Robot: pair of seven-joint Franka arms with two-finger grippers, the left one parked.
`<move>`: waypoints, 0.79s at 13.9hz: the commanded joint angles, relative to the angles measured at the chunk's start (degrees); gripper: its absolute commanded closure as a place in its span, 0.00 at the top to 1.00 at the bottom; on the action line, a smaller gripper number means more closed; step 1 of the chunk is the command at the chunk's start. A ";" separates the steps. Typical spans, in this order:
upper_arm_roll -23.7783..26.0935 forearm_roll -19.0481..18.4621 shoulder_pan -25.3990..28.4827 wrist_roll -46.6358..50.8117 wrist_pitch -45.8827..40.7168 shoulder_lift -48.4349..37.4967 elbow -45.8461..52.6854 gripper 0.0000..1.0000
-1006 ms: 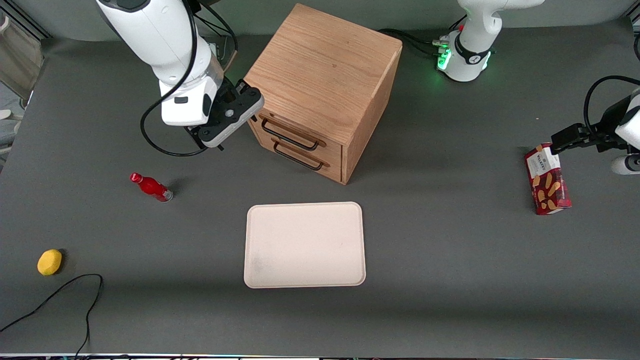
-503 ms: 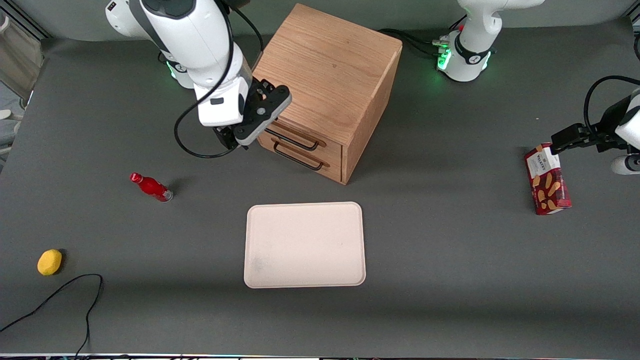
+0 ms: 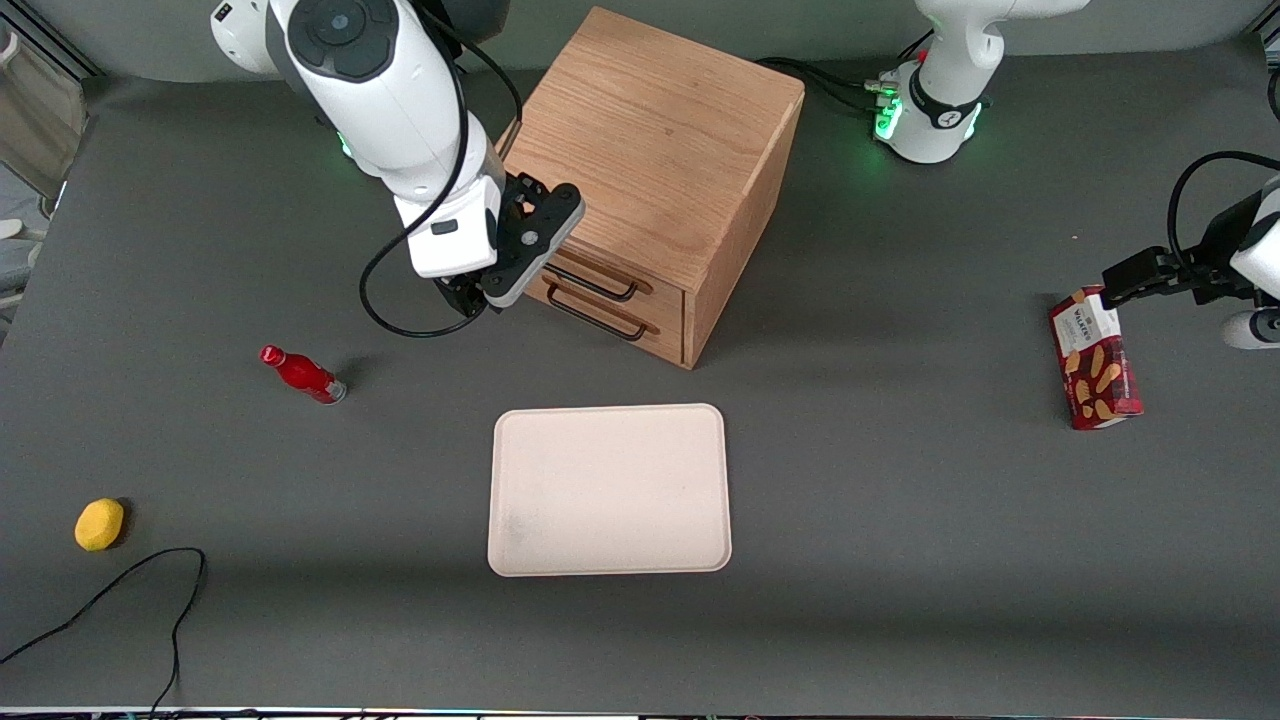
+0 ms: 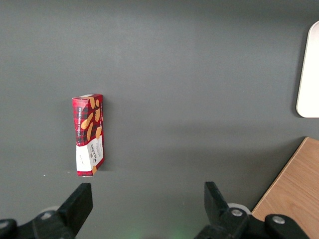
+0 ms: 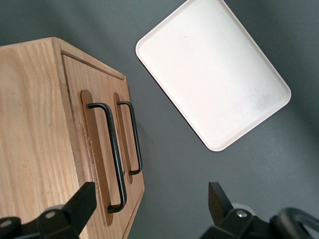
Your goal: Open upper drawer
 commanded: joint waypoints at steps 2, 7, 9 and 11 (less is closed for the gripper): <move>-0.35 5.58 -0.54 -2.39 -0.54 0.47 0.55 1.00; -0.35 7.62 -0.63 -6.60 -2.21 0.30 0.20 1.00; -0.35 7.62 -0.72 -7.66 -2.30 0.39 0.11 1.00; -0.35 8.06 -0.63 -9.51 -3.09 0.47 0.02 1.00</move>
